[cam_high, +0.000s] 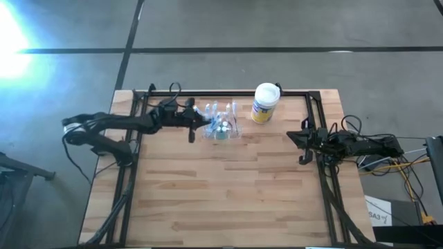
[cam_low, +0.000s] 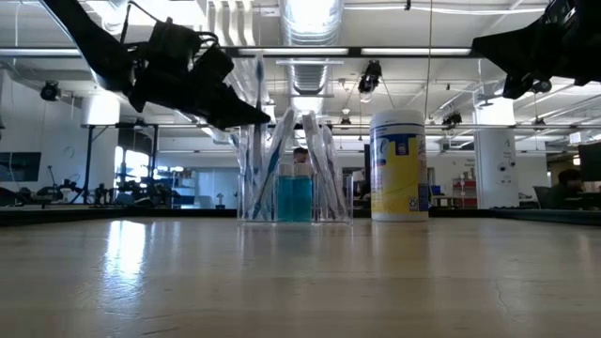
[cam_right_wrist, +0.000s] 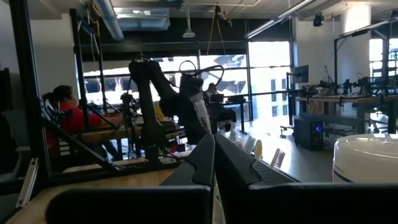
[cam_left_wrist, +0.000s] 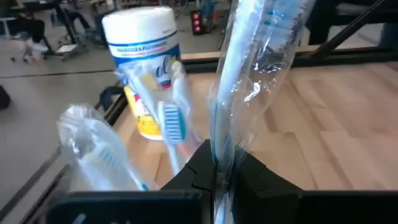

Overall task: Pick & Place toothbrushing station
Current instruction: Put the blue toothbrush into the transparent organizer

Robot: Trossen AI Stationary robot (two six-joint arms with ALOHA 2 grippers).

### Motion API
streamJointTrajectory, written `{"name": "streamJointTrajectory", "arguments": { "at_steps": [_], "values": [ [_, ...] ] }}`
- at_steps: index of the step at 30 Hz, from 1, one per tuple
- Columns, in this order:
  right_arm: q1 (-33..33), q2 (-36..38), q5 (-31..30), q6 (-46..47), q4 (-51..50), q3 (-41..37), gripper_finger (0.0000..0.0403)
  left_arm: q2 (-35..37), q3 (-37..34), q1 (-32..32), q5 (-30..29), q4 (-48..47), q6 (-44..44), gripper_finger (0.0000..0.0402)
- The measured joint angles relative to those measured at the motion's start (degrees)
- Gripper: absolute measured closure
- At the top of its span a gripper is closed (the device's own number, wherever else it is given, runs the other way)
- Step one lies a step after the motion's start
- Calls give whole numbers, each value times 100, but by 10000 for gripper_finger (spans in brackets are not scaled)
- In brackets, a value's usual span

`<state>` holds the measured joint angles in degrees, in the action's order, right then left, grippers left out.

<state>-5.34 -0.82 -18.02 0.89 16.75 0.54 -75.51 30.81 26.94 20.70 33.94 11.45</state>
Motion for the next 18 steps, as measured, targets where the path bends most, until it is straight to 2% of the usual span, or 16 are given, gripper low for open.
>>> {"name": "streamJointTrajectory", "arguments": {
  "at_steps": [7, 18],
  "values": [
    [1, -2, 0, 0, 4, 0, 394, -452, -20, 6, -392, 274, -121, 381],
    [1, -4, 0, 18, 2, 0, 394, -1195, -409, 13, -777, 1614, -840, 381]
  ]
}}
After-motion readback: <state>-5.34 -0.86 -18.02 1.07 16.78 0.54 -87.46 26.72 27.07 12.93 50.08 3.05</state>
